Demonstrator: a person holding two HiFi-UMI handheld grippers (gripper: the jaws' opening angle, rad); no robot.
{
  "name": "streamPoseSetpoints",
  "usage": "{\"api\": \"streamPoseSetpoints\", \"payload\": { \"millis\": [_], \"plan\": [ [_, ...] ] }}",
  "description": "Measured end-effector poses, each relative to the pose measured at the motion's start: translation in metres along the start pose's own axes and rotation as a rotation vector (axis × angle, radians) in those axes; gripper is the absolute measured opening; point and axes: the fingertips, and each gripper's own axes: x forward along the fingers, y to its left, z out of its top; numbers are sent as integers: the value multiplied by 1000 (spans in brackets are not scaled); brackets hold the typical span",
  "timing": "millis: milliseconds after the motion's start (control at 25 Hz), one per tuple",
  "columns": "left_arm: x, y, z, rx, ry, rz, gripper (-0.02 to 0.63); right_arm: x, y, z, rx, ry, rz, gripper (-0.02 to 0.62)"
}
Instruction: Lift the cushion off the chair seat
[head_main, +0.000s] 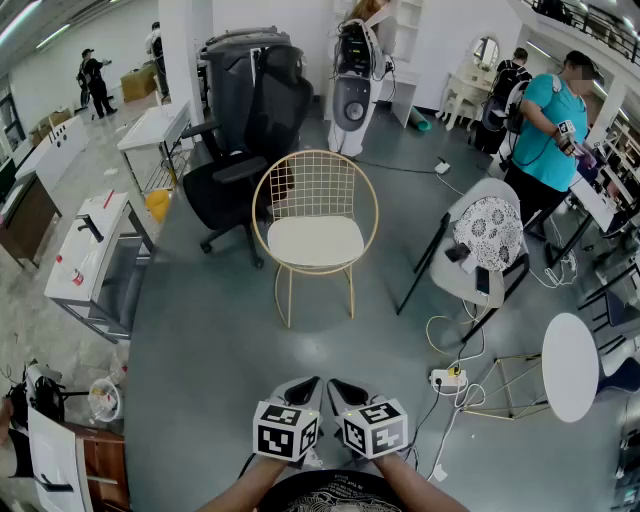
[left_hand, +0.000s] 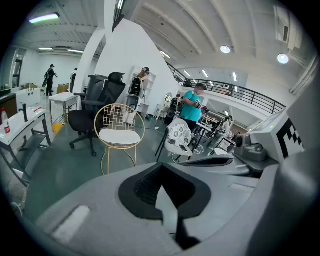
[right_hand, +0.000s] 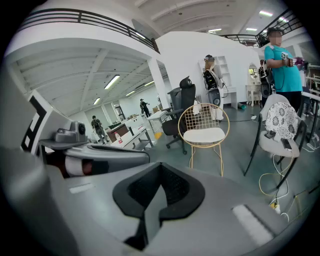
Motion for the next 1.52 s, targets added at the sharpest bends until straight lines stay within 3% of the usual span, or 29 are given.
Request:
{"api": "streamPoseSetpoints", "payload": {
  "millis": [840,1240,1520],
  "plan": [
    [26,14,16,8,14,-1,-11,16,-26,16,47,-29,-13,-3],
    [79,32,44,-11,31,46,-9,65,-63,36,34,37,52,-3],
    [137,44,60,-54,75,50,-9,94,-116,62,4,63,58,-3]
  ]
}}
